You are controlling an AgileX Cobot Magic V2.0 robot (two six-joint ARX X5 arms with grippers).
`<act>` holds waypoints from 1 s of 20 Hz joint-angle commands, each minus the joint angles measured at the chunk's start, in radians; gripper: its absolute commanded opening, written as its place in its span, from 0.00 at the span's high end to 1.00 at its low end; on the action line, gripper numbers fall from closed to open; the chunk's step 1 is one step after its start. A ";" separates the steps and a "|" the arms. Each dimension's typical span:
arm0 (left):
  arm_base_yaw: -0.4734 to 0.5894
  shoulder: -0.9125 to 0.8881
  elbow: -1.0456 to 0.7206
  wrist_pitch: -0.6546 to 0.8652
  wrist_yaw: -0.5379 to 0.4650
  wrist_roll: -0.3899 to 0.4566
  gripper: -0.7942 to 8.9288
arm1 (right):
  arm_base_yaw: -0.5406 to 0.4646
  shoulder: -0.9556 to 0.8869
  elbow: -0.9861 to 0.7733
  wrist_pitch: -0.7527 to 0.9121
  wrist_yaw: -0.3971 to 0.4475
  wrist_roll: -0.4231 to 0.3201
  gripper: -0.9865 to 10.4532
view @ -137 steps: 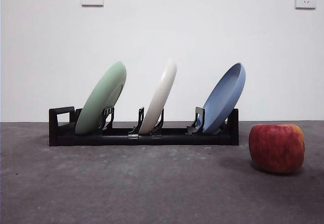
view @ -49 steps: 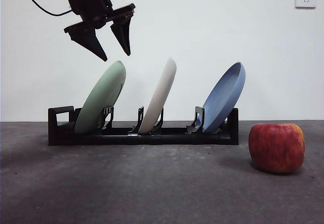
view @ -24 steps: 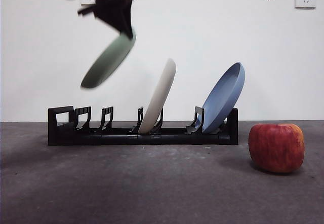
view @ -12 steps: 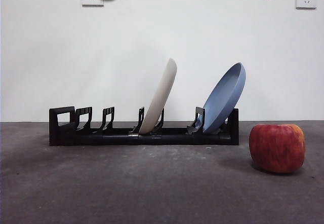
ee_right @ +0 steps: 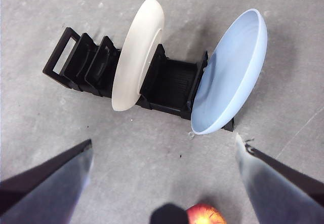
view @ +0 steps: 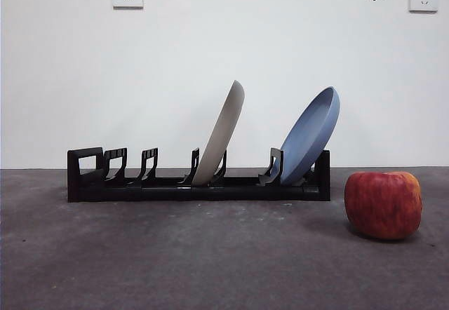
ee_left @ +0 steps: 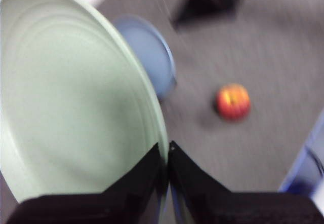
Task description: Take the green plate from the plate rack,put the plate on the table,take the apple from the table,put the apple in the plate
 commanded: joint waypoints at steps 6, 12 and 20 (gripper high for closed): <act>-0.035 -0.068 -0.619 0.144 -0.008 -0.190 0.93 | 0.000 0.003 0.003 0.006 0.001 -0.011 0.50; -0.035 -0.062 -0.935 0.610 -0.007 -0.214 0.93 | 0.000 0.003 0.003 0.006 0.001 -0.010 0.50; -0.035 0.042 -0.972 0.783 -0.012 -0.186 0.93 | 0.001 0.003 0.003 0.045 0.001 0.017 0.50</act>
